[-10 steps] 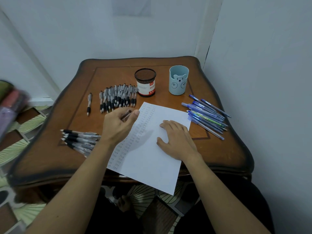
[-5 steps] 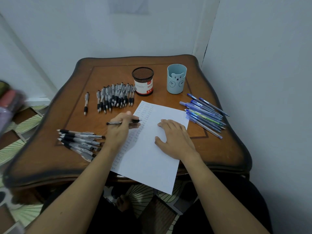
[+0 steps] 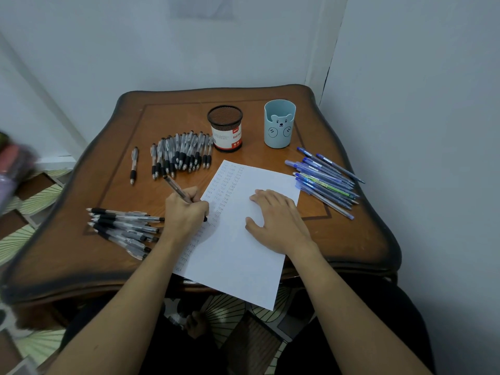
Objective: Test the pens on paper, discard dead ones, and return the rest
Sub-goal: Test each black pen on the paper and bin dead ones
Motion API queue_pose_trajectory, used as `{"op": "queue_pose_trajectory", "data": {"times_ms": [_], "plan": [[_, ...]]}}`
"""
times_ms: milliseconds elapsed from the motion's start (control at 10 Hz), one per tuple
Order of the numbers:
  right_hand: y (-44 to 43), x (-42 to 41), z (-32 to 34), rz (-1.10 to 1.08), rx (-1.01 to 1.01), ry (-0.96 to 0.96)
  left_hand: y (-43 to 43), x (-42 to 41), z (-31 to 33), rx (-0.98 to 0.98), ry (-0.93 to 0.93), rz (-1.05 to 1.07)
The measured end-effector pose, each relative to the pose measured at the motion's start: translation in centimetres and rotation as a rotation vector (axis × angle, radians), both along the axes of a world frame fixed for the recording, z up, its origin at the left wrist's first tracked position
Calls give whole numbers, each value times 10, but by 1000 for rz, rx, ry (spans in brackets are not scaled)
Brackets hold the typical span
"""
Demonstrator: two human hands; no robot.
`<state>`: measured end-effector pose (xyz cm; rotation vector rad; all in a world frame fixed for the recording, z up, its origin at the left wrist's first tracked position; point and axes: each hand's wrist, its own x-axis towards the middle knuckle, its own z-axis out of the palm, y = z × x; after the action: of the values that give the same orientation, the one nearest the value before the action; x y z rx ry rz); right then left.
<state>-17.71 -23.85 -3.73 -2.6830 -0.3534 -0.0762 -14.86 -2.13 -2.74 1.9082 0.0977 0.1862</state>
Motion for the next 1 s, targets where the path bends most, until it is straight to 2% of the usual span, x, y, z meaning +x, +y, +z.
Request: {"op": "queue_pose_trajectory", "data": {"times_ms": [200,400,1000], "plan": [[0,0,2,0,3,3,4,2,-5,91,-44,-43],[0,0,3,-1,0,6,-2,-1,0,142,-12,-81],[0,0,3,0,-1,8,-4,-4,2,176,-85,-100]]}}
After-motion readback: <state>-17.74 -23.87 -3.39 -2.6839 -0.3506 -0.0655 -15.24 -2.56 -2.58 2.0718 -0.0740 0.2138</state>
